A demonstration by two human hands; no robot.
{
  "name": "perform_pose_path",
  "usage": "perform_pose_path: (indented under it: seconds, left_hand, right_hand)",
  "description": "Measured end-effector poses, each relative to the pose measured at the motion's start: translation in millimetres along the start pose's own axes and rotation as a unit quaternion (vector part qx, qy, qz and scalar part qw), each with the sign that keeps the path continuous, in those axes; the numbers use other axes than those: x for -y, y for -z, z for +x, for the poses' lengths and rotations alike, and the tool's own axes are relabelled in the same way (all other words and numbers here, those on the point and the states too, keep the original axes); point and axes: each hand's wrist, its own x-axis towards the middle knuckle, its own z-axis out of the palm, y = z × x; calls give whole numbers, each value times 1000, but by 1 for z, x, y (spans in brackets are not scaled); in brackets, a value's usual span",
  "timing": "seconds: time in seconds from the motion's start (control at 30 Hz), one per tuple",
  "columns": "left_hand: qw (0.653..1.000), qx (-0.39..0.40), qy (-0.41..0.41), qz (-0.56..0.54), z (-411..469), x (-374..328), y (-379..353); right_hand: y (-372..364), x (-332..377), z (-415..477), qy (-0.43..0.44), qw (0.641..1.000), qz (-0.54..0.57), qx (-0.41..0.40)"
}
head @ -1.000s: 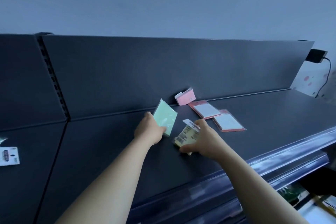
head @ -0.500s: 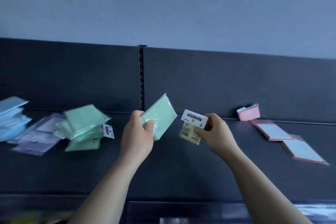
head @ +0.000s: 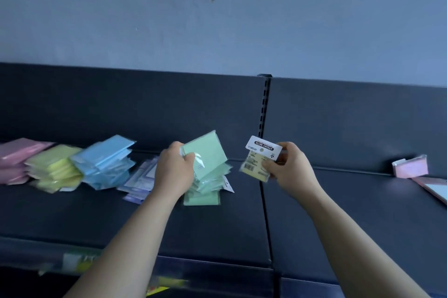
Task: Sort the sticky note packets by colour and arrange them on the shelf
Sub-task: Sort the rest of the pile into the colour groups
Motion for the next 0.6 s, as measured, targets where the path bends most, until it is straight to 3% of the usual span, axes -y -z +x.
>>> perform_pose_path:
  seconds: [0.2,0.4,0.6]
  left_hand:
    - [996,64,23,54,31,22,5]
    - [992,95,-14,79,28,33,16]
    - [998,40,-28,51,12,45,43]
  right_hand:
    - [-27,18,-7,-20,999,10,-26]
    - [-44,26,-15,-25,999,19,-36]
    - [-65,41,-14,1,999,49,0]
